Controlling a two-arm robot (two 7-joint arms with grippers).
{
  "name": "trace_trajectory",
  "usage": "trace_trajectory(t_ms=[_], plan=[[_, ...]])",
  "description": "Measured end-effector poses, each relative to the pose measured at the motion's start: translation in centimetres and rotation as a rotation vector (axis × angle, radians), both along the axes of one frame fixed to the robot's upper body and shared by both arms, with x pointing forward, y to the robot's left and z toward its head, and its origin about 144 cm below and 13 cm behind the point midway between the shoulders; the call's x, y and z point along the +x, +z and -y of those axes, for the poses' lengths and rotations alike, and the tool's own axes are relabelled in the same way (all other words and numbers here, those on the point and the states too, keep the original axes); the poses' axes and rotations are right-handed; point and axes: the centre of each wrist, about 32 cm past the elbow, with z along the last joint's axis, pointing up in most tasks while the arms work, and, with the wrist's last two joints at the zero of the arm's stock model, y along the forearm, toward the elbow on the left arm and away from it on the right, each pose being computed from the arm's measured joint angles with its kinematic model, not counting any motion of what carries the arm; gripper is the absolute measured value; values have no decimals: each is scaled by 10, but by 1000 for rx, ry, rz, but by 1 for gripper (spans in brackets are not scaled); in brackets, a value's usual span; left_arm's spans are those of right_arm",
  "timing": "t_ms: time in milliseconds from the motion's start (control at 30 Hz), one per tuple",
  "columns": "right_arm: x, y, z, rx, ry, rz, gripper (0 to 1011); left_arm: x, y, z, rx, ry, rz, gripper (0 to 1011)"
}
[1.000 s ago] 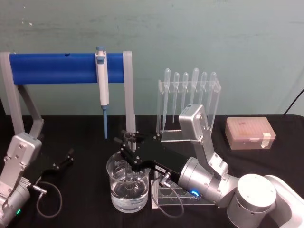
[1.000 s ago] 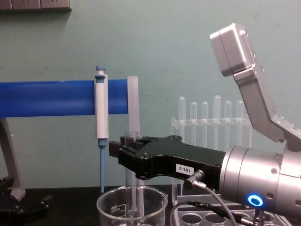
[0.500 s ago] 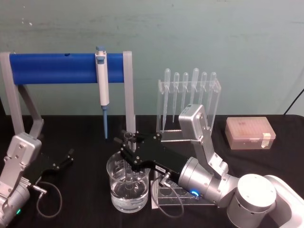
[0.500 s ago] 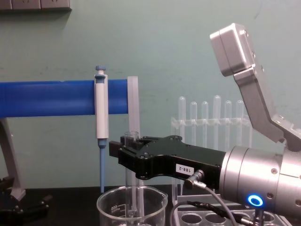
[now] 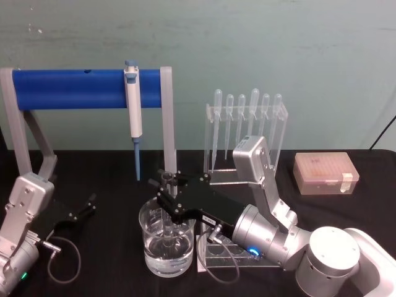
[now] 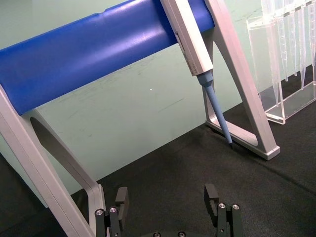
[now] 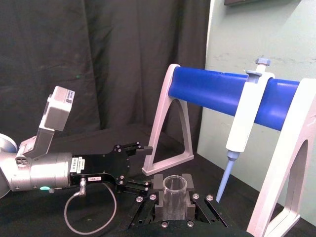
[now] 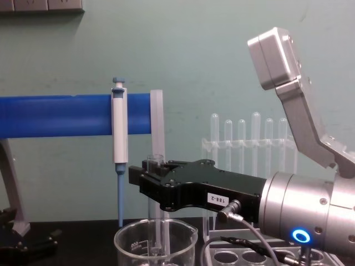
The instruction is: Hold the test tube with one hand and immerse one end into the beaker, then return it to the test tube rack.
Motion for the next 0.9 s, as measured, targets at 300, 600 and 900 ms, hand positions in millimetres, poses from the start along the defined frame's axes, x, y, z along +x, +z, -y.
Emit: trace_trajectory(t_ms=[300,600,900], plan=[[0,0,0,0,0,0,224,0,0,0,0,0,0,1000],[0,0,0,0,0,0,224,0,0,0,0,0,0,1000],[0,0,0,0,0,0,224,0,0,0,0,0,0,1000]])
